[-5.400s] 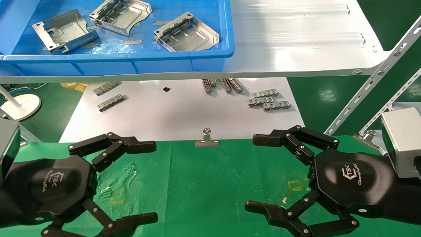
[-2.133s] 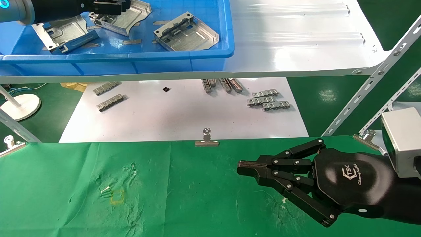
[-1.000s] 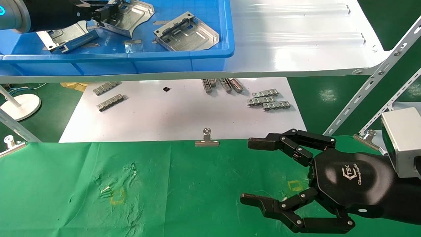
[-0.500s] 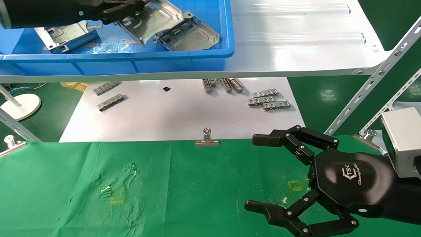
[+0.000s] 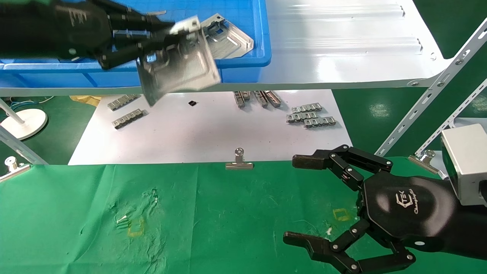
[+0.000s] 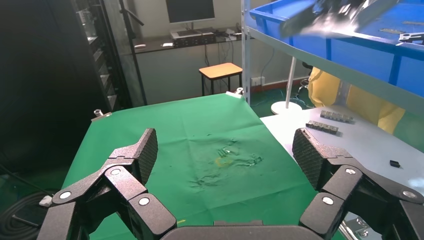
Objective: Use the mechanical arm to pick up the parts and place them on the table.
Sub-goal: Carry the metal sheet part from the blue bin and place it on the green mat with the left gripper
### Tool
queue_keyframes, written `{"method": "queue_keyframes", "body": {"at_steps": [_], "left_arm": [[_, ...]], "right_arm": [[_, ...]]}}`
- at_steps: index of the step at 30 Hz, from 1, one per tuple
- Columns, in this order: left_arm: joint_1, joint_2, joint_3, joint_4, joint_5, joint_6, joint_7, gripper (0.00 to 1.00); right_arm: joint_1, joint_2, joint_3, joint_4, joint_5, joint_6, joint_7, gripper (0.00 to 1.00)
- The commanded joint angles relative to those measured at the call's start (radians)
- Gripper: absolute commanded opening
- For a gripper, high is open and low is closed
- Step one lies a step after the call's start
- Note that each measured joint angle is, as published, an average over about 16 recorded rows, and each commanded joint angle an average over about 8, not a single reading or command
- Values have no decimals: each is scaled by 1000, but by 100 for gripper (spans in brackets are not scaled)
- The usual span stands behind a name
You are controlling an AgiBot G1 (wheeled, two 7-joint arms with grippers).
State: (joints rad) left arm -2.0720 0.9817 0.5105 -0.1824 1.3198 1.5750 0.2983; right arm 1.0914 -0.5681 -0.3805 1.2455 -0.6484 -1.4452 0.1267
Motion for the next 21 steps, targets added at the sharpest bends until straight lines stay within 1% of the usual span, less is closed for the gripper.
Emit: {"method": "queue_keyframes", "body": {"at_steps": [1, 7, 14, 17, 21], "left_arm": [[2, -6, 11, -10, 8, 22, 29, 0], [69, -88, 64, -129, -24, 30, 109, 0], [205, -210, 177, -310, -96, 25, 171, 0], [235, -239, 213, -324, -128, 17, 169, 0], [236, -254, 234, -295, -162, 11, 164, 0]], "right_arm": [[0, 0, 0, 0, 0, 0, 0, 100], [0, 0, 0, 0, 0, 0, 0, 100], [0, 0, 0, 0, 0, 0, 0, 100], [0, 0, 0, 0, 0, 0, 0, 100], [0, 0, 0, 0, 0, 0, 0, 100]]}}
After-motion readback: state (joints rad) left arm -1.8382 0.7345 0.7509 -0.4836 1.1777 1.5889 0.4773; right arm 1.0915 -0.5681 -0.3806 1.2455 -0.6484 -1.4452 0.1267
